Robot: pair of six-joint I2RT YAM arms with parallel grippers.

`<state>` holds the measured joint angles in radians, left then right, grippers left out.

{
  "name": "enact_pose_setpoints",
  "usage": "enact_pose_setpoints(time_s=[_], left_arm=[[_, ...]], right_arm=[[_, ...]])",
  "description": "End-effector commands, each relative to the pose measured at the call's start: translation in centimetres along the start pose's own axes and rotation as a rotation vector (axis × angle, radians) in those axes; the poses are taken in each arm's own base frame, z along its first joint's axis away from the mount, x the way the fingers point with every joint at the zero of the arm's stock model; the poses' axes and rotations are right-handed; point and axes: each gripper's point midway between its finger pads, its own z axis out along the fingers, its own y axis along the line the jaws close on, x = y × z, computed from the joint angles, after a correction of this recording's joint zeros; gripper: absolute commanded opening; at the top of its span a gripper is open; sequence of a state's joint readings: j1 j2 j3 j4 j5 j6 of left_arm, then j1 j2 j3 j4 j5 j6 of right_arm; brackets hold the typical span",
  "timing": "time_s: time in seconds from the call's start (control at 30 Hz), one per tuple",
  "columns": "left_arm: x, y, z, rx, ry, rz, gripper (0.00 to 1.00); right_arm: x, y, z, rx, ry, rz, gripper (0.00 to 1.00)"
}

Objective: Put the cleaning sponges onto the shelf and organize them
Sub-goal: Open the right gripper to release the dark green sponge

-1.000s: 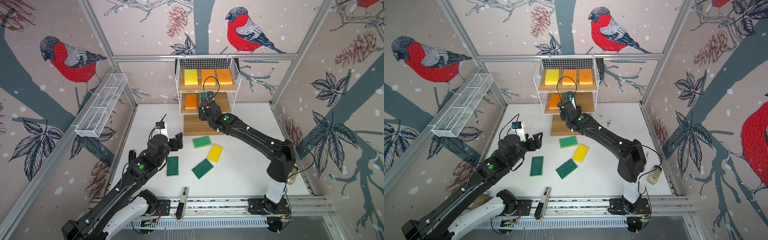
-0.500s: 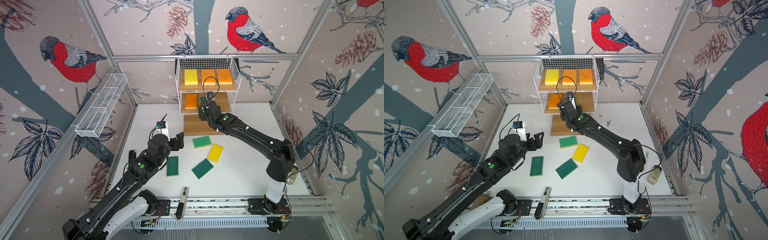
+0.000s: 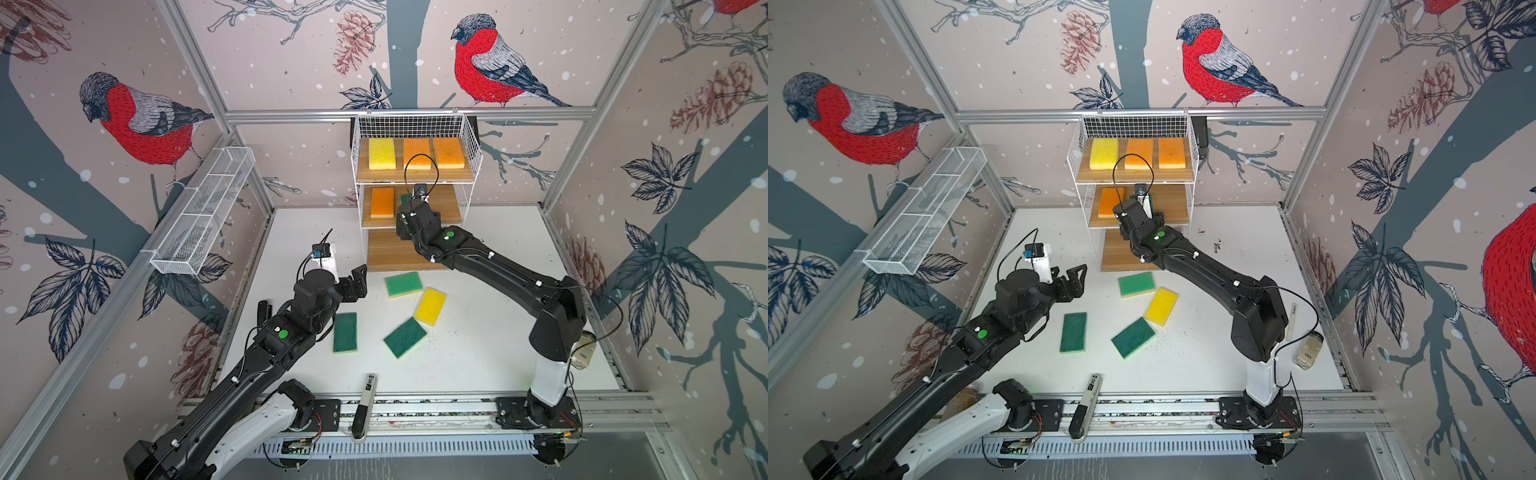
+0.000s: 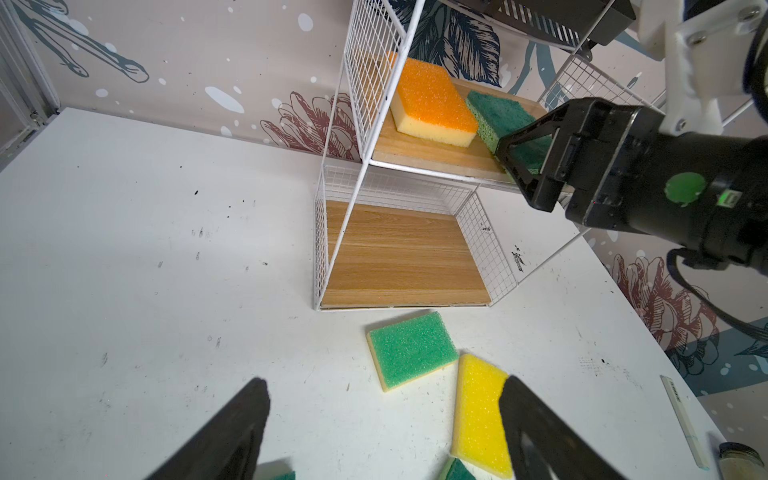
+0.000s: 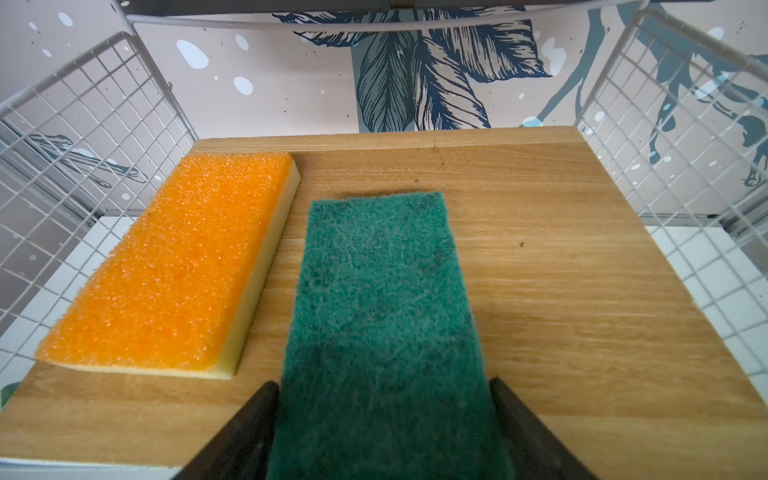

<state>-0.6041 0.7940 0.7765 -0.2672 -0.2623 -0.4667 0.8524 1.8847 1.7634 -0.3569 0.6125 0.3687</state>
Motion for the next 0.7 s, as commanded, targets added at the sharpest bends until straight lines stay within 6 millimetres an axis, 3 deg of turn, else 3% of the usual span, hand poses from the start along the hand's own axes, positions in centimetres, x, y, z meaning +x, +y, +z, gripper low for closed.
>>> enact_pose_setpoints(time_s=[0.0,0.5,0.67], left_arm=[[-0.7,-0.3,0.0,0.012,-0.028,0.001,0.87],[-0.3,-0.5,0.2,0.015,0.003,0.009,0.87],[-0.5,-0.8,0.1,0.03,-0.004,-0.001,0.87]], right_arm=[[-2.2,0.0,-0.4,-0.004,-0.062,0.054,0.78],[-3.3,-0.2,-3.9,-0.086,-0.092,0.077,0.87],[-2.6,0.0,-5.1,-0.137,-0.075,0.086,0.88]])
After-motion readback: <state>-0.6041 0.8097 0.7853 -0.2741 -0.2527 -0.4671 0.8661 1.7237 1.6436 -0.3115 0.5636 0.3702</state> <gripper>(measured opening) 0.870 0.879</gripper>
